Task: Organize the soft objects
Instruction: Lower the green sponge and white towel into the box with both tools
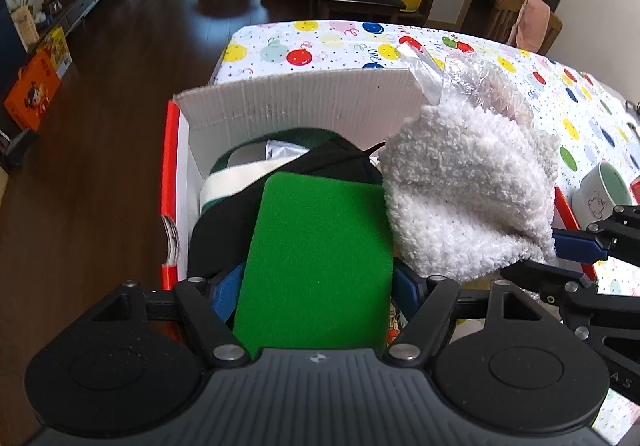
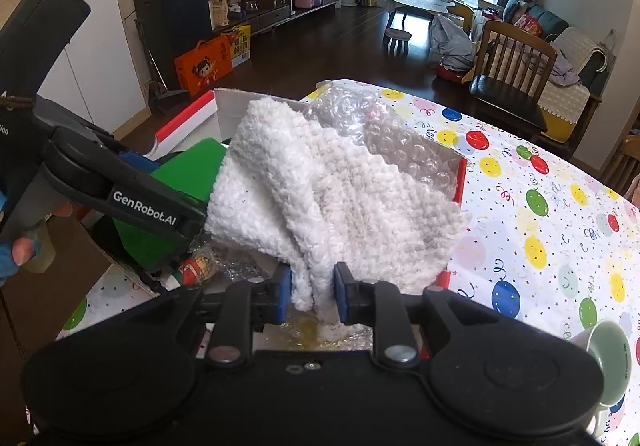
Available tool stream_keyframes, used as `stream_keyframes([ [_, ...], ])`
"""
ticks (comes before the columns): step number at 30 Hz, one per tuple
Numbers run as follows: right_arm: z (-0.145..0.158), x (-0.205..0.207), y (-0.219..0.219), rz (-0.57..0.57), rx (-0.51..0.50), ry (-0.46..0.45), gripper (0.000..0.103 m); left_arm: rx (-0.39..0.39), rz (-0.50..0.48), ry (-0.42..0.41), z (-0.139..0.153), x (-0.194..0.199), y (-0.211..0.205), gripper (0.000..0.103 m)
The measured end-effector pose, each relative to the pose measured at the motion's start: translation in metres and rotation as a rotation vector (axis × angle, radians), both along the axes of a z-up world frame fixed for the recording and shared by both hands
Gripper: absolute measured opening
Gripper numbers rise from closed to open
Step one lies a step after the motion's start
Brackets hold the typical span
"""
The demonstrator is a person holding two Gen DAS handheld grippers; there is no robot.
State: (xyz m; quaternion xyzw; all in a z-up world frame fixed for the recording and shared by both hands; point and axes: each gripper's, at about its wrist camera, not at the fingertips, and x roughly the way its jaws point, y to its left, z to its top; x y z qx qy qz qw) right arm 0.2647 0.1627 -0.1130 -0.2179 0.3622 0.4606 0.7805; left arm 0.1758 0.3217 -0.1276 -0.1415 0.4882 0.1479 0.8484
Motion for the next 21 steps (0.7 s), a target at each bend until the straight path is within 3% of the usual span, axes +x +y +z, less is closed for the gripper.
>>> stream_keyframes([
  [10,0.012,-0.004,-0.005,0.005,0.044,0.003,0.045,0.025,-0.036,-0.069,0.01,-0.02,-0.003,0.076],
  [15,0.023,-0.007,-0.015,0.005,0.085,0.011,0.06,0.038,-0.023,-0.103,0.022,-0.033,-0.003,0.083],
  [21,0.04,-0.009,-0.028,0.001,0.14,0.023,0.068,0.064,-0.007,-0.162,0.044,-0.053,-0.008,0.083],
])
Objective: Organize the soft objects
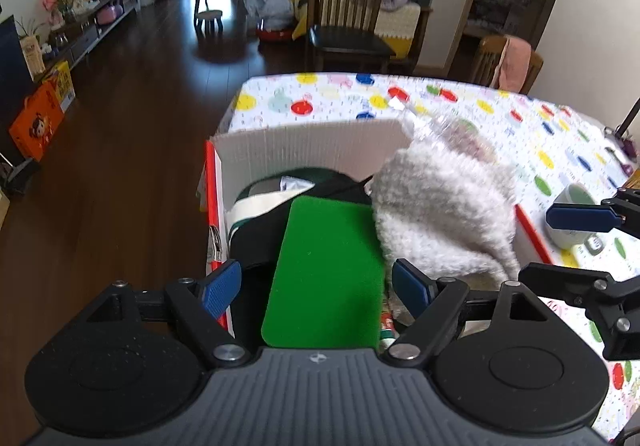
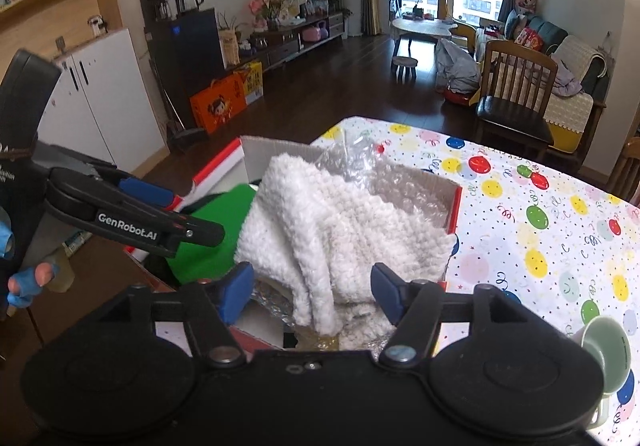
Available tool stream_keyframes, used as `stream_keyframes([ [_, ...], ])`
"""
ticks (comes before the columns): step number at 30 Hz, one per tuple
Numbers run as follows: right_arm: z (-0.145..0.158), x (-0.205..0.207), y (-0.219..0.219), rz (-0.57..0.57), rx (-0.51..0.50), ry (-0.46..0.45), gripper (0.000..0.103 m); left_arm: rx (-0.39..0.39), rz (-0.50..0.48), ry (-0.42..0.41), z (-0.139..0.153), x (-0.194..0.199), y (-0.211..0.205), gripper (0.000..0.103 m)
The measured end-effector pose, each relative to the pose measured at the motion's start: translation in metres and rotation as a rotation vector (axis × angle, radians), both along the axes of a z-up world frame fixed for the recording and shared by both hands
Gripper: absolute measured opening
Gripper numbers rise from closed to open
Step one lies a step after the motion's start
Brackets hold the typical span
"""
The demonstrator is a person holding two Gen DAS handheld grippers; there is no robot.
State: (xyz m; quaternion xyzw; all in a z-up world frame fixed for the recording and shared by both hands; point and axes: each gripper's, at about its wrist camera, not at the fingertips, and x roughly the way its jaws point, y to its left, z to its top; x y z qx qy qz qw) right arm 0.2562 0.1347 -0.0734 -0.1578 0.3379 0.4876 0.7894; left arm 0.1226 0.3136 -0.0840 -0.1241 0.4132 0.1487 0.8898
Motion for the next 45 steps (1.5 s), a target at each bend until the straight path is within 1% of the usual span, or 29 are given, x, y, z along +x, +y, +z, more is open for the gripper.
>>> stream_keyframes([
  [5,0.016,-0.001,-0.01,-0.005,0.067,0.003,0.073,0.053,0.004,-0.07,0.022,-0.018,-0.011,0.083],
  [8,0.025,-0.003,-0.015,-0.004,0.107,0.005,0.077,0.05,0.007,-0.113,0.034,-0.027,-0.016,0.083],
  [9,0.028,-0.004,-0.017,-0.004,0.119,-0.002,0.079,0.054,0.009,-0.123,0.038,-0.03,-0.019,0.083],
  [15,0.042,-0.014,-0.032,-0.023,0.198,-0.065,0.083,0.08,0.009,-0.19,0.055,-0.046,-0.034,0.083],
  [19,0.047,-0.018,-0.041,-0.027,0.237,-0.077,0.087,0.085,0.002,-0.23,0.064,-0.056,-0.044,0.083],
  [21,0.048,-0.021,-0.045,-0.028,0.255,-0.08,0.089,0.081,0.0,-0.244,0.068,-0.06,-0.048,0.086],
  [22,0.049,-0.022,-0.047,-0.031,0.264,-0.085,0.09,0.083,-0.001,-0.253,0.07,-0.062,-0.05,0.086],
  [25,0.052,-0.027,-0.052,-0.04,0.288,-0.102,0.092,0.089,0.003,-0.265,0.073,-0.066,-0.056,0.087],
  [27,0.054,-0.028,-0.054,-0.041,0.299,-0.108,0.094,0.093,0.008,-0.27,0.075,-0.067,-0.058,0.093],
  [30,0.055,-0.032,-0.059,-0.044,0.313,-0.119,0.098,0.105,0.013,-0.289,0.077,-0.072,-0.063,0.098],
  [34,0.054,-0.033,-0.064,-0.055,0.325,-0.113,0.102,0.138,0.016,-0.306,0.078,-0.075,-0.072,0.1],
  [36,0.052,-0.034,-0.066,-0.062,0.325,-0.103,0.102,0.148,0.014,-0.315,0.078,-0.077,-0.074,0.102],
  [45,0.049,-0.041,-0.071,-0.094,0.334,-0.079,0.103,0.157,0.01,-0.329,0.078,-0.083,-0.082,0.103],
])
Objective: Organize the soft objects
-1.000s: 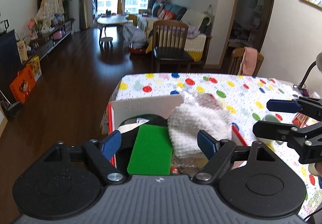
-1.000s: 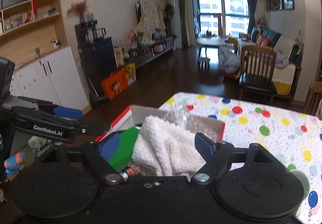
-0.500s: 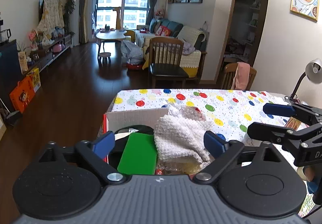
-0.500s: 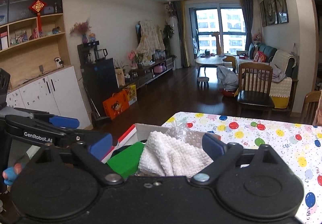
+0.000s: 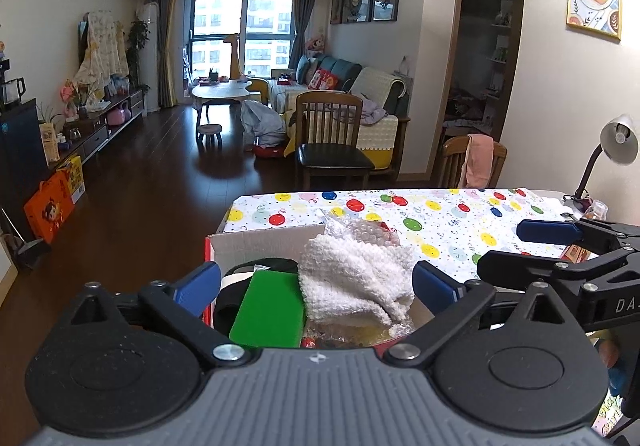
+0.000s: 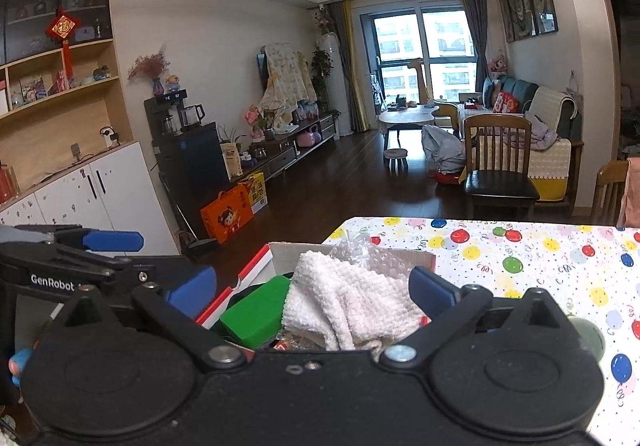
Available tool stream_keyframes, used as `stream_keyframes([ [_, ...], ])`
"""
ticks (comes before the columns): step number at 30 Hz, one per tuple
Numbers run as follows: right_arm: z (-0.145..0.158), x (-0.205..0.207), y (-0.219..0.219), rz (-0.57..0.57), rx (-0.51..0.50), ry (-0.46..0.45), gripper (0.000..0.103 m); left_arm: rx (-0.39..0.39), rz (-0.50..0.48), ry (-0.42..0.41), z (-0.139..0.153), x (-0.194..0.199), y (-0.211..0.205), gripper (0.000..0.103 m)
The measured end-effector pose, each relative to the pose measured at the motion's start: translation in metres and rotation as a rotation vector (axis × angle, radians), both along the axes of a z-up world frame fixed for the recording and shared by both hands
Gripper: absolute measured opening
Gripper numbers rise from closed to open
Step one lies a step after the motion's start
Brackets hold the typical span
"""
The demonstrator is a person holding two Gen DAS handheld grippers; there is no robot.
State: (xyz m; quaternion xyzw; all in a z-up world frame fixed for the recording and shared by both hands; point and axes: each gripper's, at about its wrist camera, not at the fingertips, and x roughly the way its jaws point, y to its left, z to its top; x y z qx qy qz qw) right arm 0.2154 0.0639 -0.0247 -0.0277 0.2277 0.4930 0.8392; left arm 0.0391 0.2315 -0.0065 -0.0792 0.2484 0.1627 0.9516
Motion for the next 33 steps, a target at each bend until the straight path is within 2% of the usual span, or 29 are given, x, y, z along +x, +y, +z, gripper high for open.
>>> stream_keyframes([
  [7,-0.001,-0.006,-0.001,-0.019,0.011,-0.006,0.103,-0.002,0.007,-0.022,-0.001,-0.007,-0.007,0.103],
  [12,-0.002,-0.01,-0.004,-0.031,0.022,0.004,0.103,0.045,0.027,-0.035,0.001,-0.011,-0.015,0.103],
  [33,0.004,-0.023,-0.016,-0.09,0.026,-0.02,0.103,-0.009,0.045,-0.108,0.002,-0.028,-0.016,0.103],
])
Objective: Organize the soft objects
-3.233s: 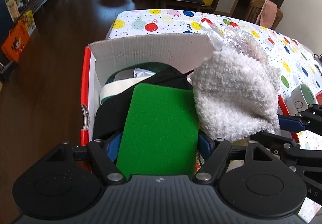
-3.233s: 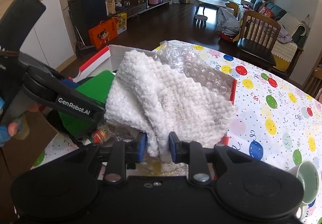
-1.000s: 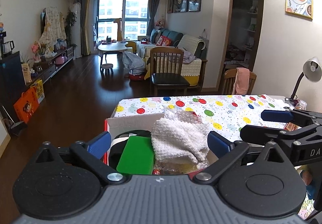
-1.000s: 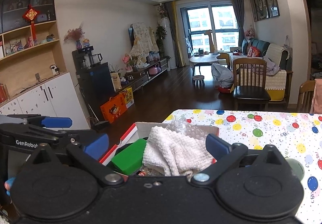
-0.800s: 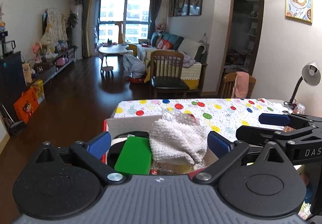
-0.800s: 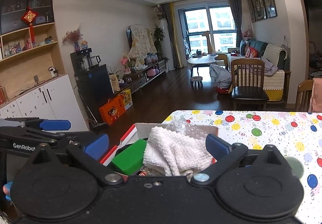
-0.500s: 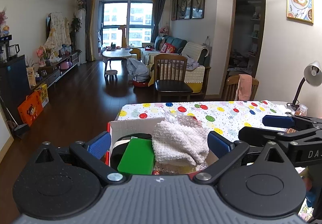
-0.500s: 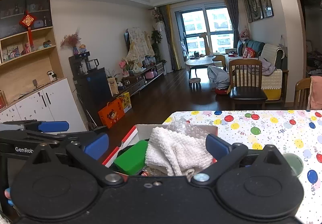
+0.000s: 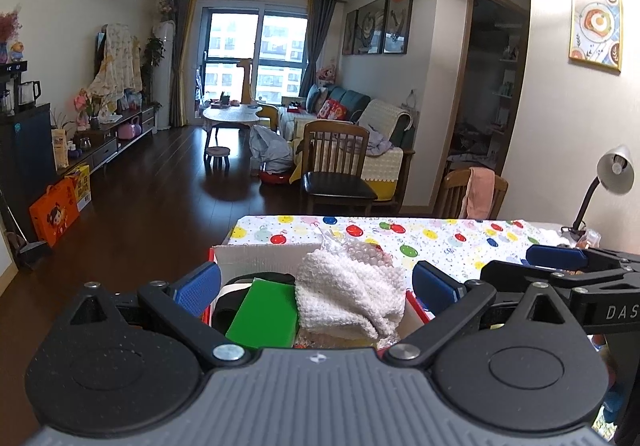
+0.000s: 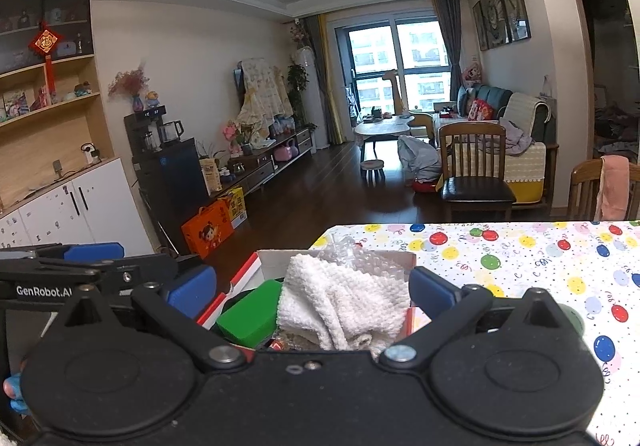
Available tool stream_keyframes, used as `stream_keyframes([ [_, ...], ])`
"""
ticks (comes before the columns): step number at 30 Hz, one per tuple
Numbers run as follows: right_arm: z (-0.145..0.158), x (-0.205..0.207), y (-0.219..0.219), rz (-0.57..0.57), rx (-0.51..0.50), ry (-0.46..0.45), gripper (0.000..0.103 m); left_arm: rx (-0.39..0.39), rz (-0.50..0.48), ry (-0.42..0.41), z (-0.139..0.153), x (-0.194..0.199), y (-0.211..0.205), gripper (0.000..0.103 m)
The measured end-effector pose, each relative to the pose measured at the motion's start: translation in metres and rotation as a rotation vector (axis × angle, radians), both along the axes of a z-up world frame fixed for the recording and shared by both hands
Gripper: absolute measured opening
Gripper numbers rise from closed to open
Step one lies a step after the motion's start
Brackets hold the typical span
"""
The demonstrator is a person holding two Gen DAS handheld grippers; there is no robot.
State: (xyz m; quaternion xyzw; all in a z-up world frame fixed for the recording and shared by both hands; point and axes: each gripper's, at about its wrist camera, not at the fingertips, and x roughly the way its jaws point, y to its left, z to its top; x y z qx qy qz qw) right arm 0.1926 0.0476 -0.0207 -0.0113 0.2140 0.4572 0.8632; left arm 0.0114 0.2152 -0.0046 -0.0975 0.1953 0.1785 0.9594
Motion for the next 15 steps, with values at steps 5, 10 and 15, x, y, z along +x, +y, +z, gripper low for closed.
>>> stream_keyframes([
  [5,0.0007,-0.001,-0.0005,-0.016,0.003,-0.004,0.103,-0.002,-0.002,-0.004,-0.0003,-0.0001,-0.0007,0.103],
  [10,0.0009,-0.0028,-0.0007,-0.047,-0.002,-0.003,0.103,0.011,-0.025,-0.042,0.0022,-0.0062,-0.0028,0.103],
  [15,0.0009,-0.0065,0.0061,-0.076,-0.047,0.015,0.103,0.023,-0.049,-0.019,0.0021,-0.0039,-0.0054,0.103],
])
